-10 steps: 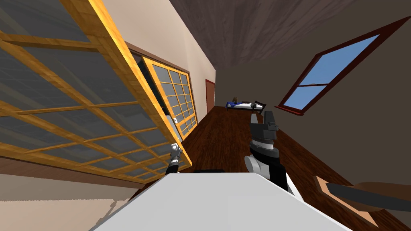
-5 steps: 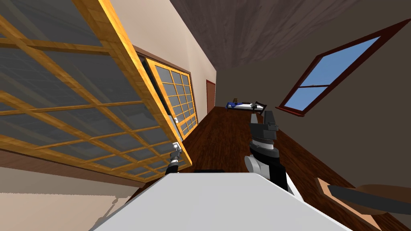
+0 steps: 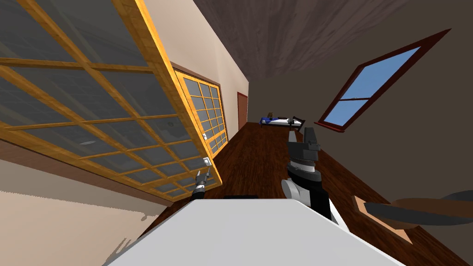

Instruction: Pull the door open

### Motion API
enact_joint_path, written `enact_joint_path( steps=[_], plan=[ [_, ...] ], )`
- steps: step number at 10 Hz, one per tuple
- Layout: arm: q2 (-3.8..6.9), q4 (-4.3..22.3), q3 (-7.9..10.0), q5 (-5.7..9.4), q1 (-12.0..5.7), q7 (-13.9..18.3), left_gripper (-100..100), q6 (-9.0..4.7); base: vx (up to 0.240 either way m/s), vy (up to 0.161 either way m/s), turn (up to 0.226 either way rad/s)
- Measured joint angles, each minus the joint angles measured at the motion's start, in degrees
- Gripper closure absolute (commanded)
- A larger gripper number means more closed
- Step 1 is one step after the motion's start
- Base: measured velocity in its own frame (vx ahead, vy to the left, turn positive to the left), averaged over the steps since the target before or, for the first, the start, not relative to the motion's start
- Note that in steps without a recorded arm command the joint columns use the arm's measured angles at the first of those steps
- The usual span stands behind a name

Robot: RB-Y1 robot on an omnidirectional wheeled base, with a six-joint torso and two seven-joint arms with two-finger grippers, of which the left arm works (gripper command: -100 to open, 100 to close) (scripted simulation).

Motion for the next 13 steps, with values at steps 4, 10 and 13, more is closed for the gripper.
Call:
enact_joint_path(
  steps=[4,10,13],
  plan=[
    [0.18,0.7,2.45,-1.42,-0.11,0.9,-100,-0.12,-0.019,0.018,-0.167],
    [-0.81,6.3,11.94,-5.61,-2.89,3.2,-100,-1.03,0.019,0.033,-0.198],
    [-1.22,7.4,16.24,-7.23,-3.56,4.0,-100,-0.78,0.009,0.024,-0.134]
  ],
)
